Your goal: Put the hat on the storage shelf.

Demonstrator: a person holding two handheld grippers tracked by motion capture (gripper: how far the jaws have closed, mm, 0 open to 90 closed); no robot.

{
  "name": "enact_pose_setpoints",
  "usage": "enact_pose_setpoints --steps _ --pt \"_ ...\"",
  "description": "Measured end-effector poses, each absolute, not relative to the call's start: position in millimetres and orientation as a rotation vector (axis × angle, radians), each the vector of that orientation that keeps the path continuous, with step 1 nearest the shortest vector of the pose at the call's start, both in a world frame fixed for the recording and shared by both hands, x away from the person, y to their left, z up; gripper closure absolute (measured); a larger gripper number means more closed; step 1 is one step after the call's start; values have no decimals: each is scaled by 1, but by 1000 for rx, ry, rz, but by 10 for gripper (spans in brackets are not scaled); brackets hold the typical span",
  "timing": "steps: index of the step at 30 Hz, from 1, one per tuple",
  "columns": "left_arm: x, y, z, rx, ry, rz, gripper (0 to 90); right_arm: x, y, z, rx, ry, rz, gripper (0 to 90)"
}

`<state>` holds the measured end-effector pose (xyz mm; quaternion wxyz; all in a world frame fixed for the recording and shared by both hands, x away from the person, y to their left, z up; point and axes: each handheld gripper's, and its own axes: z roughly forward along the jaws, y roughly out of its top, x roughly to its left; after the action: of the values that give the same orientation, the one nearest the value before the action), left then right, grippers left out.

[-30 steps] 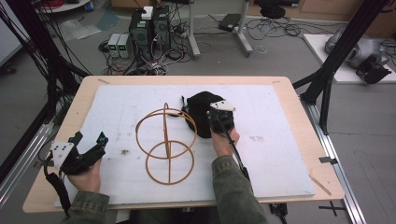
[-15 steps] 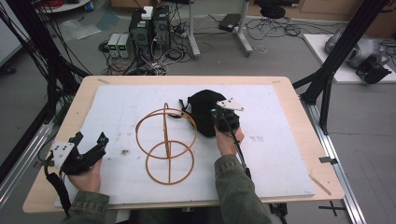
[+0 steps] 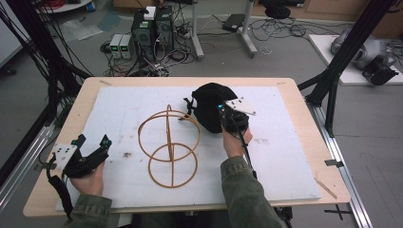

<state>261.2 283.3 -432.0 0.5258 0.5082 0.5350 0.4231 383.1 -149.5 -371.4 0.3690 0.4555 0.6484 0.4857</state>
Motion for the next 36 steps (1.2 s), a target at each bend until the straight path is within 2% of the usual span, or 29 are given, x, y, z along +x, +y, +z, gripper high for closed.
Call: enact_pose_setpoints --steps 17,27,36 --pt "261 282 -433 1221 1275 1010 182 367 -155 -320 1010 1541 1327 876" --pt "262 280 -433 1223 1276 1006 182 350 -159 -279 894 1453 1418 876" --pt "262 280 -433 1223 1276 1007 182 345 -156 -269 856 1445 1468 876"
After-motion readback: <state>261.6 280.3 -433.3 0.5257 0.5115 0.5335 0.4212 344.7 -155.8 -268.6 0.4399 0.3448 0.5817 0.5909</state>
